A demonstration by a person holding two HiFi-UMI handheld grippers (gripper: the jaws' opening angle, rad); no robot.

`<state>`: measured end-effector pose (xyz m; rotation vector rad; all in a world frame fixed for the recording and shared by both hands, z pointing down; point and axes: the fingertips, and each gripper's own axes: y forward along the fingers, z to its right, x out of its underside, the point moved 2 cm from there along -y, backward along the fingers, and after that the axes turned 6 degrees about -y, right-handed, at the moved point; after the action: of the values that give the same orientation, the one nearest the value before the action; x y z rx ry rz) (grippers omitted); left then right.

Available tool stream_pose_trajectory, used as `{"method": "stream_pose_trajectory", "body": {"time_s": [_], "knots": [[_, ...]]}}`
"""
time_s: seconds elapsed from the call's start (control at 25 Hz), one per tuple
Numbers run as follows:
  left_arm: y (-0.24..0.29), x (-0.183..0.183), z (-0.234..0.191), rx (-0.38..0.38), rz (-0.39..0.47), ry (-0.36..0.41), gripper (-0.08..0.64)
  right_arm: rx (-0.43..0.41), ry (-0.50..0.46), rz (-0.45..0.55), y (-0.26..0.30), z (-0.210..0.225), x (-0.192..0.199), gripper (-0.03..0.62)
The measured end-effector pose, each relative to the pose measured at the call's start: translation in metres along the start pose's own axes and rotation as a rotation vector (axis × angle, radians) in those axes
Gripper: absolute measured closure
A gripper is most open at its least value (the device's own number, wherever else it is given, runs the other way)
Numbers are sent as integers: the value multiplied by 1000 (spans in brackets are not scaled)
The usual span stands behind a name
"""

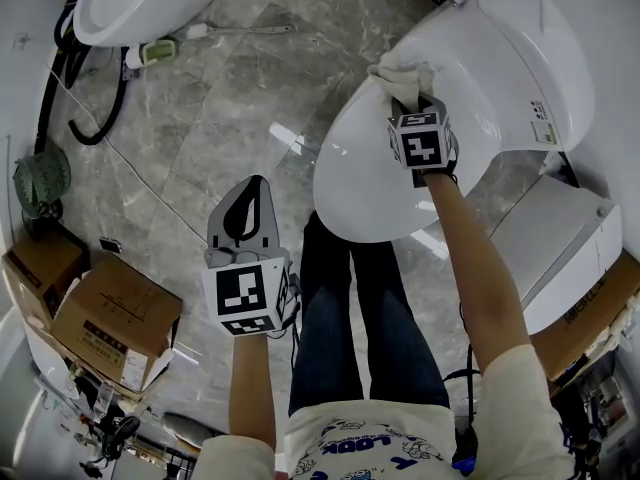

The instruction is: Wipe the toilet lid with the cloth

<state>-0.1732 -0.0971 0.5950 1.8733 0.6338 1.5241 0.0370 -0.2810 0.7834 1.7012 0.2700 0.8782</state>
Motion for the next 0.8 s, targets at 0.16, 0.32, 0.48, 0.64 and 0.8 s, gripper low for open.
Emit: {"method": "stream_pose_trajectory", "body": {"time_s": [0.16,0.32,0.48,0.64,0.8], "knots": [[-6,6,-6,-4,0,-3,557,-27,-38,11,-2,-27,6,479],[-13,13,-7,-5,3,-8,557,-55,-44,7,-7,-54,16,477],[-21,19,-10,-7,6,-10,557,-76,-63,7,-12,-83,21,477],[-30,25,-18,-12,8,-16,557,-103,-106,7,-16,-110,27,478],[-38,32,-27,-26,8,-26,557,-129,-148,5,-21,-136,35,477]]}}
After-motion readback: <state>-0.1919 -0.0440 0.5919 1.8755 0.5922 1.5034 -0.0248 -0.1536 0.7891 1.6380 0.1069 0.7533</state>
